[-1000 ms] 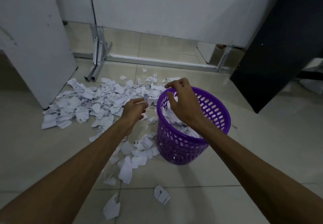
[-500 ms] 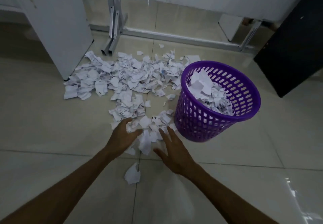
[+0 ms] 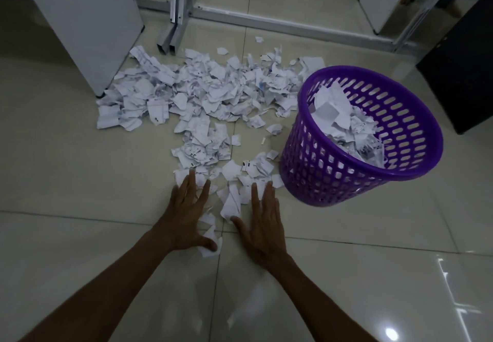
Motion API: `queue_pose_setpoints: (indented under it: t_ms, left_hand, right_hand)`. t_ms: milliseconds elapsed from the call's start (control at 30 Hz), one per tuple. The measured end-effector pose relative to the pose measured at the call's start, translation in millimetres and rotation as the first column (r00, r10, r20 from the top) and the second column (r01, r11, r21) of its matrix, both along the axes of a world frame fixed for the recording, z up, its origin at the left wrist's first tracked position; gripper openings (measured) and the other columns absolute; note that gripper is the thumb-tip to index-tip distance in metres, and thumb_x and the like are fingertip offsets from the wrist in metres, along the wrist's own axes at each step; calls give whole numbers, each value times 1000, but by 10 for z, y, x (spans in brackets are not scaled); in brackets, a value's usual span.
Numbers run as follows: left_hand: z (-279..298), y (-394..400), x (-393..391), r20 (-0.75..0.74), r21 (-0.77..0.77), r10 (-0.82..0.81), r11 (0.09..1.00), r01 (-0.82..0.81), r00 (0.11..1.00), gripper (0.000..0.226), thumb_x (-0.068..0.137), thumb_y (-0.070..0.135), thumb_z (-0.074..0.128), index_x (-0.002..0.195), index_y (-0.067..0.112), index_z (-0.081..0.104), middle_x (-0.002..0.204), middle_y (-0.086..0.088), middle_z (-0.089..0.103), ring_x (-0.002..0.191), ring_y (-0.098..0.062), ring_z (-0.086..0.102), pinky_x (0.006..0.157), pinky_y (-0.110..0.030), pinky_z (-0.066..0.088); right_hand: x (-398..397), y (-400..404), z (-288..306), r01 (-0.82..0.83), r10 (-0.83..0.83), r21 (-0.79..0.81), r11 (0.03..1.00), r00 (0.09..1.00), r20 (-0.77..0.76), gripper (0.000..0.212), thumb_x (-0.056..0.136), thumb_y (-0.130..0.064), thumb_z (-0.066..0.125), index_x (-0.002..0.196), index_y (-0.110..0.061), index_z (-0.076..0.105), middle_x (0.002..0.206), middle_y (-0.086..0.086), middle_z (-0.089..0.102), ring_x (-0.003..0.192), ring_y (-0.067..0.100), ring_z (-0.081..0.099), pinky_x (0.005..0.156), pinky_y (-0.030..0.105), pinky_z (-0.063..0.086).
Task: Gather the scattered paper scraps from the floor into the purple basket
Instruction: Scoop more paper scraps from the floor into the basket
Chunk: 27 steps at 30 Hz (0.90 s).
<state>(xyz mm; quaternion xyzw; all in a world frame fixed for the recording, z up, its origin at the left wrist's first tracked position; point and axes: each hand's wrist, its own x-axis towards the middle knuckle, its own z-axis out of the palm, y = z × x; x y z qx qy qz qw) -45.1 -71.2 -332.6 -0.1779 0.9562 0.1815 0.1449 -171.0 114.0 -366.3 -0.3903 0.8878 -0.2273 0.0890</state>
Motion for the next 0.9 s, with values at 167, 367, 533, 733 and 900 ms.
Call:
queue_pose_setpoints:
  t_ms: [167,367,533,733,900]
  left_hand:
    - [22,-140,-225,-44,-27,147,989,-149,988,151,45,97,48,144,17,-33,141,-18,-51,135,-33,-42,114,-55,-15]
    - [4,-462,-395,-50,130,384,918,-376,922,156,43,85,66,145,19,-33,145,-22,-45,139,-33,-35,114,-56,-12]
    - [-96,-746,-351,-109,210,413,898,-385,904,158,38,91,61,150,19,-23,153,-17,-35,145,-29,-25,117,-53,-9]
    - [-203,-766,-491,-221,375,588,788,-488,778,116,71,80,48,155,19,-5,161,-13,-13,148,-20,-13,118,-45,-11]
    - [-261,-729,-521,-229,430,638,744,-511,735,112,74,78,44,155,14,-2,162,-9,-10,148,-16,-13,119,-40,-12]
  right_hand:
    - [-114,-338,-28,101,-100,-75,992,995,28,99,88,-80,27,157,-17,-6,164,13,-14,151,23,-14,123,41,5]
    - [-270,-777,-33,-81,82,-16,997,993,79,101,87,-80,20,157,-11,-3,165,9,-9,151,20,-14,124,40,1]
    - [-491,-1014,107,-93,69,-216,972,991,-116,62,93,-66,42,140,-28,48,152,0,41,141,14,33,114,32,25]
    - [-880,-1066,8,136,-138,64,989,990,23,87,88,-79,15,157,-27,9,165,10,-10,151,22,-14,121,45,-10]
    - [-691,-1118,-69,10,-14,48,999,996,83,92,85,-81,4,158,-25,3,165,7,-9,150,19,-16,121,44,-12]
